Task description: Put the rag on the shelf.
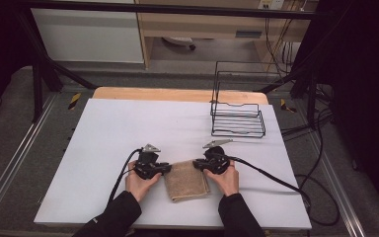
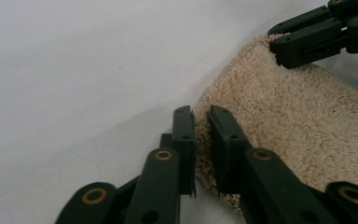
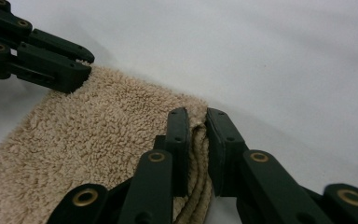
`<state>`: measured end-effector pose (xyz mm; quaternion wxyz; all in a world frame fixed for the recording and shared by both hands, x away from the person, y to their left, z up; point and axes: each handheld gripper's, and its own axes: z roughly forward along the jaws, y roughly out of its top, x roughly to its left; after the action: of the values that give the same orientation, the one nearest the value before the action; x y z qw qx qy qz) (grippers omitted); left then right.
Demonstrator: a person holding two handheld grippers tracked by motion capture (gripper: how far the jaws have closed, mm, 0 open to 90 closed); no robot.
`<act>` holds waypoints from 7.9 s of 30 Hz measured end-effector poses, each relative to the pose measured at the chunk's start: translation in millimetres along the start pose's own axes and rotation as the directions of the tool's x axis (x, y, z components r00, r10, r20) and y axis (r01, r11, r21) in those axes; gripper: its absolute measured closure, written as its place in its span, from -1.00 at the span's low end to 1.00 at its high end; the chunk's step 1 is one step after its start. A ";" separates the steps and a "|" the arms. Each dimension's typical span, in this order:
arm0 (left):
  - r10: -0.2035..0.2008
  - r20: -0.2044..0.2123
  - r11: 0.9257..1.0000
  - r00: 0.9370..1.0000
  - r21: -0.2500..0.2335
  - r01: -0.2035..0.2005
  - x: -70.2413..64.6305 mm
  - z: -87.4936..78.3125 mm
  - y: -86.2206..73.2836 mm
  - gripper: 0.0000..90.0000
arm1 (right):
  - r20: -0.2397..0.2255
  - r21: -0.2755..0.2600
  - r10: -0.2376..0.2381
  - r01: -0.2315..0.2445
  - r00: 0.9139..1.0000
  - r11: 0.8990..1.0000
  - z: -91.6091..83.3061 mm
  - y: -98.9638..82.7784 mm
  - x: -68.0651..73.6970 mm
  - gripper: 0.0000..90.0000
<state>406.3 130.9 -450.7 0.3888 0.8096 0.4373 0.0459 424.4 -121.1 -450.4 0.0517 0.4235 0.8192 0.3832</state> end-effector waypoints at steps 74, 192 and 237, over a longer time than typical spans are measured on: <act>0.213 -0.001 0.892 0.977 -0.408 -0.195 -66.4 -60.5 84.8 0.87 | 0.133 -0.475 -0.059 0.116 0.989 0.872 -148.4 25.8 14.3 0.86; 0.270 -0.094 0.693 0.958 -0.672 -0.261 -114.8 -61.0 308.1 0.89 | 0.359 -0.720 0.058 0.236 0.932 0.653 -261.3 167.9 -71.1 0.87; 0.385 -0.158 0.705 0.909 -0.585 -0.400 -103.3 -6.9 301.4 0.89 | 0.358 -0.672 0.076 0.200 0.931 0.713 -225.6 143.3 -116.1 0.88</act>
<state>542.8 -36.9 -216.6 0.6028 0.7156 0.2217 0.2746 499.6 -288.2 -223.8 0.3698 0.4068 0.6038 0.5772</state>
